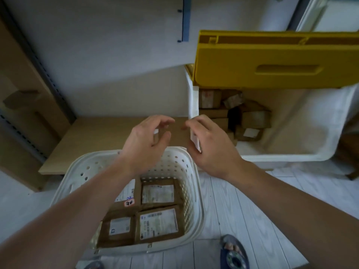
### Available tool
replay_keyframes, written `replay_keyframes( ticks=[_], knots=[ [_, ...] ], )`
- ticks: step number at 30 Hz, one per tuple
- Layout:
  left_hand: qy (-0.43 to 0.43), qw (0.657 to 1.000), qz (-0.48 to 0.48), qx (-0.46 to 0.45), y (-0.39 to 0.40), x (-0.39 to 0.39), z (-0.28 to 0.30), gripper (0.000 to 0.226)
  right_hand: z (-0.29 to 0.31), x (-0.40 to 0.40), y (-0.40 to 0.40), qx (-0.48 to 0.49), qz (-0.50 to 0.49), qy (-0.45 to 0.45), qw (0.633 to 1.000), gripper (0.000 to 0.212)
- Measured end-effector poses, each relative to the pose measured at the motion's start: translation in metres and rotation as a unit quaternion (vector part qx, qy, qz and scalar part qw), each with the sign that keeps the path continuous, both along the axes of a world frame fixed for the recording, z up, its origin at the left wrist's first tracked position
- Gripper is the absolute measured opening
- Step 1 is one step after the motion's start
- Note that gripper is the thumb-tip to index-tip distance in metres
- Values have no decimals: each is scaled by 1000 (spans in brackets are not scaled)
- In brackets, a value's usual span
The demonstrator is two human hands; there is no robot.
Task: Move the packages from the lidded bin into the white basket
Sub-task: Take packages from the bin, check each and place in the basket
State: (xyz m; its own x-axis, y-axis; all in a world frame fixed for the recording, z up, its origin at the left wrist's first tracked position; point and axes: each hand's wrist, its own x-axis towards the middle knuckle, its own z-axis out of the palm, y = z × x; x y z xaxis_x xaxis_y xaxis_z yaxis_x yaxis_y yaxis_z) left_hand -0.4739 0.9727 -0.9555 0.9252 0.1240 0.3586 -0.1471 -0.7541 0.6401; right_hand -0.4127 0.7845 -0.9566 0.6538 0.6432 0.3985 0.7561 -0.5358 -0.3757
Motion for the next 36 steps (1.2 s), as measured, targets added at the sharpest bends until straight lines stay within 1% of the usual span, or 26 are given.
replay_keyframes(
  ticks=[4,6,9,11,14,17,22,25,28,30,34,36],
  knots=[
    [-33,999,-19,-35,-31,11,9,25,0,13,-30,20,-50,-12,998,29],
    [-42,995,-37,-78,-49,15,13,23,-4,21,-46,15,-88,-8,996,29],
    [-21,985,-83,-147,-72,25,15,22,-8,32,-73,29,-132,7,991,30],
    [-6,979,-106,-173,-85,34,13,22,-9,40,-90,40,-160,17,986,32],
    [11,974,-117,-191,-103,49,7,24,-9,52,-113,32,-205,20,978,35],
    [27,974,-122,-190,-119,65,1,28,-11,64,-135,30,-233,29,972,36],
    [52,975,-114,-182,-134,92,-12,28,-18,91,-158,42,-271,53,960,38],
    [72,973,-108,-191,-146,119,-17,26,-27,115,-155,34,-300,68,951,44],
    [98,965,-79,-230,-162,155,-26,26,-31,141,-144,24,-300,95,949,52],
    [111,962,-58,-243,-172,181,-36,23,-31,160,-140,21,-308,104,945,53],
    [129,966,-24,-223,-187,225,-59,24,-39,190,-133,58,-363,120,922,52],
    [136,963,1,-234,-193,241,-71,28,-48,202,-131,68,-383,120,913,53]
  ],
)
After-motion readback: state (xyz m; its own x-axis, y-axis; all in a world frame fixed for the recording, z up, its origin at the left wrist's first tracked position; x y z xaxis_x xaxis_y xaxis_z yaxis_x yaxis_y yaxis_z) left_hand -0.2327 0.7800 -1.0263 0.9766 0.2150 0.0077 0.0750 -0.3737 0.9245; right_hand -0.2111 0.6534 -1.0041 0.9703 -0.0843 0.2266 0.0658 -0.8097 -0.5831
